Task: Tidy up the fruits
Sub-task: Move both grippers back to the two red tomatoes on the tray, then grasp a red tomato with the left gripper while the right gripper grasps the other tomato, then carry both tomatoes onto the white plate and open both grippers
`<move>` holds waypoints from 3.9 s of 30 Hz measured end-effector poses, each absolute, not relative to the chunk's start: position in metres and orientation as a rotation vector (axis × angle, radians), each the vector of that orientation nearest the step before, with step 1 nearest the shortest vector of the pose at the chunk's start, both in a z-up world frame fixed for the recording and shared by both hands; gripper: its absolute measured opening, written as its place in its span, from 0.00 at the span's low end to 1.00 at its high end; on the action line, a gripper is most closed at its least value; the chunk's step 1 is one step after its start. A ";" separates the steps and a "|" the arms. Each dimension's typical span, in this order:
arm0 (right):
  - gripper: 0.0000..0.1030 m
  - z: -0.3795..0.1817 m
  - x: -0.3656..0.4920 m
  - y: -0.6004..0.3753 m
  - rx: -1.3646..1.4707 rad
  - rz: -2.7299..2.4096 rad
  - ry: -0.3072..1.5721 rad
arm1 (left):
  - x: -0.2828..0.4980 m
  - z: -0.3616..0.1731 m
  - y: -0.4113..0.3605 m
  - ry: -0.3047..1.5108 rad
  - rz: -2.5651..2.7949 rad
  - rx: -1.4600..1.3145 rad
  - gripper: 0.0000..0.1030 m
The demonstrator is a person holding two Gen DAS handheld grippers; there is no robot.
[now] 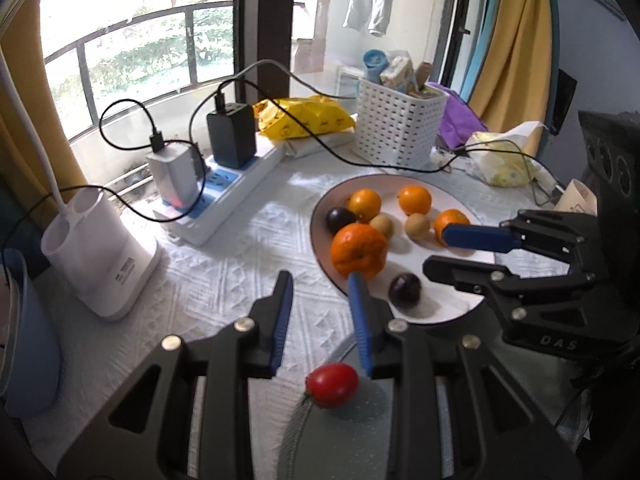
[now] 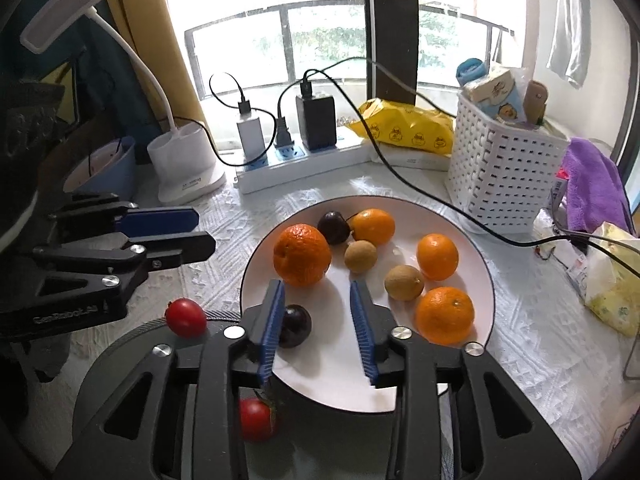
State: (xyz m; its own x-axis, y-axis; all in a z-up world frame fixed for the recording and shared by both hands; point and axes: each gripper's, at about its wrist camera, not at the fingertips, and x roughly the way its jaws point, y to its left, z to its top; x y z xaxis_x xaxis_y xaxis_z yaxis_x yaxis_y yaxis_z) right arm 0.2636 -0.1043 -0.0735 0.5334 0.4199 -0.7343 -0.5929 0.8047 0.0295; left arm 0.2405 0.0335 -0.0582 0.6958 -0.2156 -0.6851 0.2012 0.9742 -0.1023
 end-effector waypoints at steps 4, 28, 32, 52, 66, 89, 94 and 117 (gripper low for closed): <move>0.35 -0.070 0.251 -0.111 -0.224 0.613 0.796 | 0.236 -0.056 0.029 0.760 -0.242 -0.010 0.29; 0.36 -0.077 0.195 -0.138 -0.167 0.629 0.826 | 0.206 -0.088 0.021 0.820 -0.225 -0.004 0.48; 0.36 -0.083 0.190 -0.132 -0.170 0.645 0.842 | 0.204 -0.093 0.020 0.836 -0.226 -0.003 0.48; 0.37 -0.115 0.201 -0.111 -0.196 0.678 0.942 | 0.206 -0.107 0.025 0.846 -0.229 -0.005 0.44; 0.33 -0.113 0.199 -0.113 -0.197 0.670 0.931 | 0.206 -0.107 0.021 0.831 -0.244 0.011 0.34; 0.33 -0.101 0.188 -0.140 -0.175 0.624 0.908 | 0.196 -0.097 0.001 0.809 -0.329 0.067 0.33; 0.33 -0.093 0.178 -0.147 -0.190 0.612 0.897 | 0.185 -0.086 -0.012 0.790 -0.374 0.091 0.33; 0.33 -0.015 0.162 -0.190 -0.175 0.507 0.673 | 0.159 0.004 -0.039 0.578 -0.441 0.075 0.33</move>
State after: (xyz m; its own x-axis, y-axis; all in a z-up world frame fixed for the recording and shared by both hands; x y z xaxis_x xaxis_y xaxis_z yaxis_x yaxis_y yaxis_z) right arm 0.1625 -0.1899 -0.0154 0.6661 0.3914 -0.6349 -0.5020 0.8649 0.0065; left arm 0.1589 -0.0390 0.0036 0.7472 -0.3822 -0.5438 0.4238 0.9042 -0.0531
